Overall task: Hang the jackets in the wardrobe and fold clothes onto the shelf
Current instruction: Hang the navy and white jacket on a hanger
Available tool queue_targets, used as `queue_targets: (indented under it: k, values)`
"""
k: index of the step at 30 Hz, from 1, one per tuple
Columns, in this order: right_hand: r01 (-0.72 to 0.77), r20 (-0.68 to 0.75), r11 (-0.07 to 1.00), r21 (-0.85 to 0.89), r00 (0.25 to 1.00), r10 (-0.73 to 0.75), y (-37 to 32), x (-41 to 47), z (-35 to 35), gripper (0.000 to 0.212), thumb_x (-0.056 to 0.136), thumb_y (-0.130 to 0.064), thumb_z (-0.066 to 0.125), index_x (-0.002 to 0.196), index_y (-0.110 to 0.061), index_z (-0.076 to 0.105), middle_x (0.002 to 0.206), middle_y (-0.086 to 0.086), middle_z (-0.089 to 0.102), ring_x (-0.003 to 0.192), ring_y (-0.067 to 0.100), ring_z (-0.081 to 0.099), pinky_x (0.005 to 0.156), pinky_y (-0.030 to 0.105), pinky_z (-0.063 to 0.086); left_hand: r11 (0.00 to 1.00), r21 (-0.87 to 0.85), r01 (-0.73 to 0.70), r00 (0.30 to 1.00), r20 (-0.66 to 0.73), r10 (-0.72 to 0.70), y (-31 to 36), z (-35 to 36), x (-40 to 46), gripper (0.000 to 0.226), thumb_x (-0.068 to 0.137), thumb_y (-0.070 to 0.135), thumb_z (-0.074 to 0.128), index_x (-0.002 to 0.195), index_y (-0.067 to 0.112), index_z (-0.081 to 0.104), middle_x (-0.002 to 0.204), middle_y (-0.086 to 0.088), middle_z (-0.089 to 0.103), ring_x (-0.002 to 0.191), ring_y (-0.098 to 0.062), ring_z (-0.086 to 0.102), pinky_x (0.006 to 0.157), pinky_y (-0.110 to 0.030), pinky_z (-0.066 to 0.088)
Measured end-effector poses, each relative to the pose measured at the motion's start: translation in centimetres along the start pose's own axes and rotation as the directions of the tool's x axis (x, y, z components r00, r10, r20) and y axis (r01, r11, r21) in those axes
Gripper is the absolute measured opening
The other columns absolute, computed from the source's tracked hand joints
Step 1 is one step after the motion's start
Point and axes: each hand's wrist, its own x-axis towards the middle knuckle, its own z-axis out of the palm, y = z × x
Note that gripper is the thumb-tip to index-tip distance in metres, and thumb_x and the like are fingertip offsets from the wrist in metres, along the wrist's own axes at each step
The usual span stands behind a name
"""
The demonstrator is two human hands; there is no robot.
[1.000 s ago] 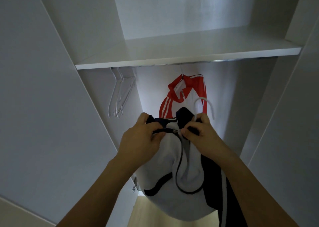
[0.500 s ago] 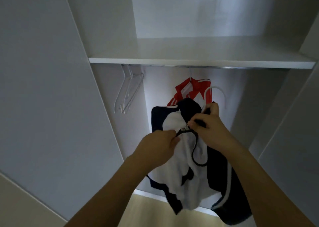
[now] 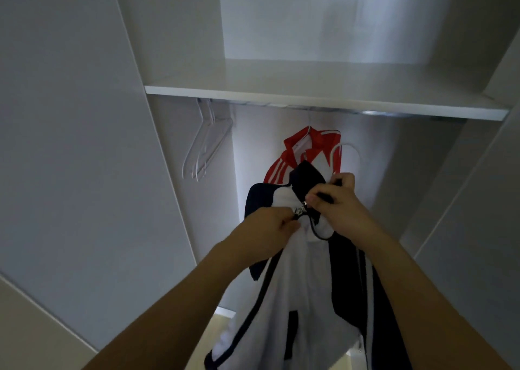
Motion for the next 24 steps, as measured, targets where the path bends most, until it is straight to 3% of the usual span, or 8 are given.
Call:
queue_targets:
  k: [4,8,10,12,14,20,24]
  values:
    - [-0.074,-0.078,0.997,0.032,0.994,0.076,0.9,0.3,-2.4,0.024,0.092,-0.017,0.065,0.074,-0.033,0.065,0.115,-0.004,0.024,0.11,0.003,0.031,0.09,-0.005,0.02,0.992,0.113,-0.059,0.995,0.083,0.05,-1.8,-1.4,-3.5,0.031,0.101,0.033,0.049,0.079,0.012,0.056,0.07,0.002,0.056,0.06,-0.004,0.05,0.057,-0.016,0.039]
    - [-0.067,-0.042,0.995,0.07,0.997,0.07,0.0,0.4,-1.6,0.022,0.093,-0.022,0.063,0.077,-0.037,0.065,0.116,-0.005,0.026,0.113,0.004,0.032,0.084,-0.01,0.02,0.968,0.253,-0.01,0.964,0.26,-0.058,-2.6,-2.5,-4.3,0.031,0.099,0.036,0.05,0.094,0.009,0.063,0.091,-0.004,0.063,0.079,-0.01,0.057,0.068,-0.018,0.041]
    - [-0.065,0.009,0.992,0.107,0.998,0.064,-1.0,0.4,-0.4,0.019,0.094,-0.028,0.062,0.079,-0.041,0.065,0.117,-0.007,0.028,0.112,0.0,0.035,0.079,-0.009,0.027,0.976,0.216,0.02,0.975,0.213,-0.067,-1.9,-1.7,-2.7,0.036,0.098,0.042,0.052,0.095,0.008,0.063,0.087,-0.002,0.063,0.076,-0.01,0.056,0.064,-0.017,0.04]
    - [-0.018,0.032,0.994,0.107,0.999,0.014,-1.5,0.4,0.4,0.019,0.093,-0.027,0.062,0.081,-0.04,0.065,0.118,-0.007,0.027,0.106,-0.019,0.033,0.074,-0.012,0.026,0.996,0.014,0.093,0.993,0.069,-0.093,-1.1,-0.7,-1.2,0.042,0.097,0.046,0.053,0.091,0.005,0.059,0.072,0.002,0.055,0.061,-0.006,0.048,0.056,-0.016,0.037]
    - [0.031,0.023,0.997,0.069,0.999,-0.033,-1.5,0.4,0.9,0.02,0.093,-0.023,0.062,0.08,-0.038,0.064,0.117,-0.006,0.026,0.094,-0.036,0.024,0.074,-0.014,0.023,0.992,-0.064,0.105,0.993,-0.039,-0.108,-0.9,-0.1,-0.2,0.041,0.1,0.04,0.05,0.086,0.002,0.056,0.067,0.003,0.049,0.055,-0.004,0.042,0.05,-0.014,0.033]
    - [0.035,-0.119,0.998,0.055,0.992,-0.029,-0.4,1.1,1.3,0.024,0.094,-0.018,0.062,0.075,-0.032,0.062,0.109,-0.004,0.023,0.091,-0.033,0.026,0.079,-0.012,0.022,0.998,0.005,0.069,0.99,0.122,-0.069,-1.2,-0.7,-0.5,0.036,0.102,0.034,0.046,0.084,0.008,0.062,0.076,0.001,0.06,0.065,-0.005,0.053,0.055,-0.011,0.04]
    - [0.031,-0.143,0.997,0.073,0.99,-0.02,-0.2,1.5,2.4,0.023,0.095,-0.02,0.06,0.076,-0.034,0.061,0.102,-0.014,0.025,0.091,-0.03,0.027,0.079,-0.011,0.023,0.992,0.118,0.052,0.992,0.111,-0.065,-1.5,-1.8,-0.5,0.037,0.101,0.034,0.046,0.065,0.027,0.048,0.064,0.008,0.052,0.056,-0.004,0.048,0.047,-0.011,0.031]
